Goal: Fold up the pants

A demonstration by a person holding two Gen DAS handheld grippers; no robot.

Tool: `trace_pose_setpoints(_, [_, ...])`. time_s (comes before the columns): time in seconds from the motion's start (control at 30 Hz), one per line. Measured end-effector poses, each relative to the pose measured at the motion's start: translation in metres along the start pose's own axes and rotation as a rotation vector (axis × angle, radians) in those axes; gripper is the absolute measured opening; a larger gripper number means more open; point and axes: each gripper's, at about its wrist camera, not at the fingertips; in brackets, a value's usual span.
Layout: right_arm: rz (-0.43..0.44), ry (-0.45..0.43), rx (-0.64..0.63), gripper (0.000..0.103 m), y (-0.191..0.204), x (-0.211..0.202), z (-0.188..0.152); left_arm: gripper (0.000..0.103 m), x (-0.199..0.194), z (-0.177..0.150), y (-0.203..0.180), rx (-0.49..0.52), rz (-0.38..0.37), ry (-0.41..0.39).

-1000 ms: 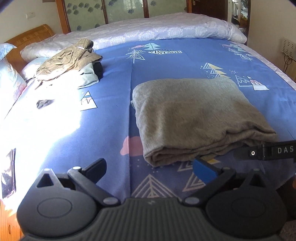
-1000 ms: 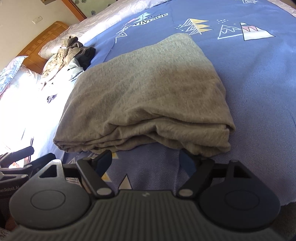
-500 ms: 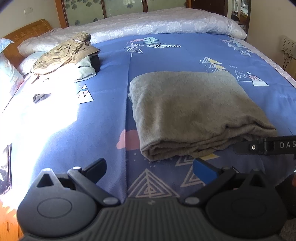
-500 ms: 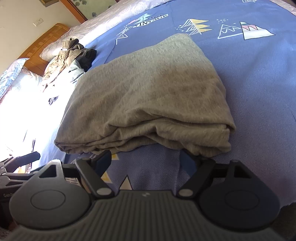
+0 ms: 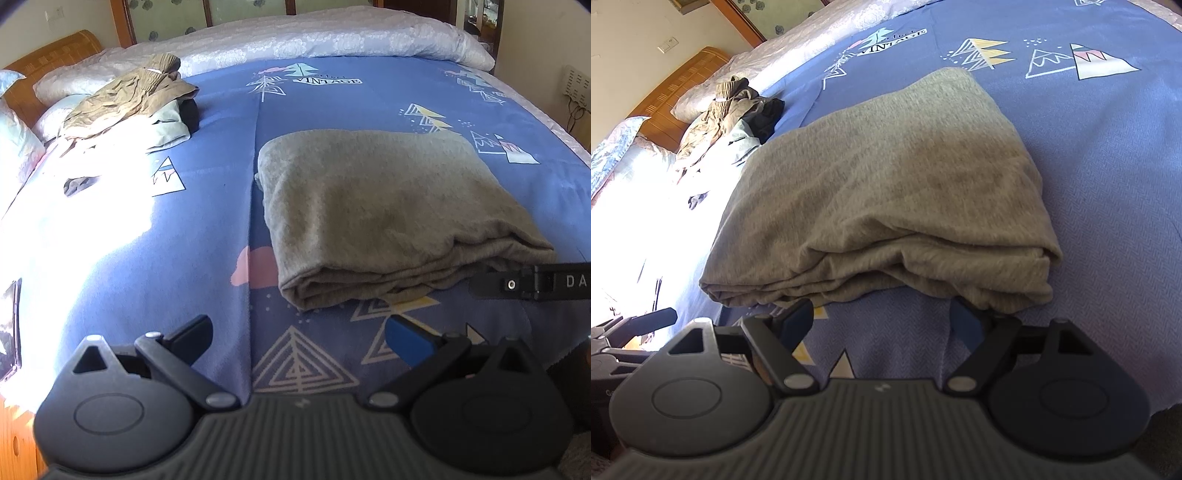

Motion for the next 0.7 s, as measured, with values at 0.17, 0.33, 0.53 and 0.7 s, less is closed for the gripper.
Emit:
trace_pose_setpoints(0.17, [-0.002, 0.001, -0.002, 0.083, 0.000, 0.000, 0.001, 0.103, -0.001, 0.000, 0.001, -0.004, 0.002, -0.007])
trace_pose_setpoints(0.33, [-0.007, 0.002, -0.013, 0.083, 0.003, -0.001, 0.001, 0.103, -0.003, 0.000, 0.001, 0.002, 0.002, -0.013])
trace_pose_setpoints(0.53, [-0.020, 0.000, -0.060, 0.083, 0.011, -0.002, 0.001, 0.103, -0.003, -0.001, -0.001, 0.010, 0.002, -0.017])
trace_pose_setpoints(0.7, [-0.017, 0.009, -0.080, 0.083, 0.014, 0.001, 0.002, 0.103, -0.003, -0.001, -0.002, 0.012, 0.000, -0.016])
Point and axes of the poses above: each gripper's, at about its wrist camera, not at the fingertips, and x roughly the way its jaws point, y to its left, z to its top, and after that the axes turned 12 degrees about -x, right-handed
